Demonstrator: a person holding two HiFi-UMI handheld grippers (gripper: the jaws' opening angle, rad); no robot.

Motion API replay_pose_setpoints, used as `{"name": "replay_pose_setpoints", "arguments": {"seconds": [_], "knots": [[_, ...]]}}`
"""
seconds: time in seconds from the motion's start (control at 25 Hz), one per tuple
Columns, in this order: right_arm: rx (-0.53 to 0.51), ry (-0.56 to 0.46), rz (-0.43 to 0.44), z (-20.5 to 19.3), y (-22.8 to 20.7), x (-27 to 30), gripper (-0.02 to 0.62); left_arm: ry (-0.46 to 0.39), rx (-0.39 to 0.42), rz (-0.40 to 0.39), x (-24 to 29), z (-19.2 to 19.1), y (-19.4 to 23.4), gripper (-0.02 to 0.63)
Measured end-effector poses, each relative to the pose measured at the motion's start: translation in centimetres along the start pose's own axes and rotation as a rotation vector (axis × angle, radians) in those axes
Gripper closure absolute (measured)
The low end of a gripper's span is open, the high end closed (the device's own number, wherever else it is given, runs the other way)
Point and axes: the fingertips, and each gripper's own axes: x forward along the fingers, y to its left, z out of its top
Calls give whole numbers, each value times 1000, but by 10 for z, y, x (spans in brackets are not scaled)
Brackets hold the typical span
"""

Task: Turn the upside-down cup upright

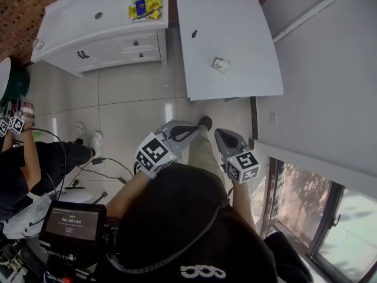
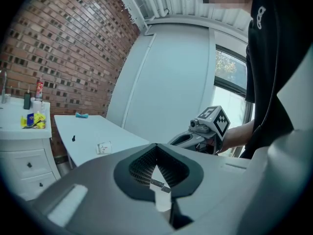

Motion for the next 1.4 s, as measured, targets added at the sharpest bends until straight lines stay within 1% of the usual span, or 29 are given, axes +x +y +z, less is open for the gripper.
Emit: {"name": "replay_pose_setpoints", "arguments": {"seconds": [0.12, 0.24, 0.4, 0.6, 0.72, 0.88, 1.0, 1.08, 1.16, 1.24, 1.4], "knots": [[-29, 23, 20, 6, -28, 14, 603, 9, -15, 29, 15, 3, 16, 591], [-55, 39, 48, 18, -66, 34, 603, 12, -34, 71, 36, 6, 37, 591], [-88, 55, 90, 41, -109, 52, 603, -15, -78, 131, 63, 22, 59, 591], [-135, 57, 139, 75, -152, 63, 603, -18, -109, 172, 97, 47, 77, 591], [-148, 91, 171, 81, -171, 73, 603, -2, -117, 201, 110, 53, 88, 591], [-133, 136, 236, 90, -183, 87, 603, -8, -149, 239, 114, 66, 97, 591], [-156, 168, 262, 98, -189, 101, 603, -10, -170, 257, 115, 72, 104, 591], [-172, 186, 276, 95, -195, 113, 603, -11, -173, 270, 119, 69, 111, 591], [-197, 208, 287, 90, -201, 128, 600, -15, -171, 282, 123, 65, 121, 591], [-235, 238, 288, 87, -203, 143, 576, -23, -171, 285, 124, 63, 132, 591], [-317, 304, 271, 82, -201, 175, 544, -30, -174, 257, 120, 63, 154, 591]]}}
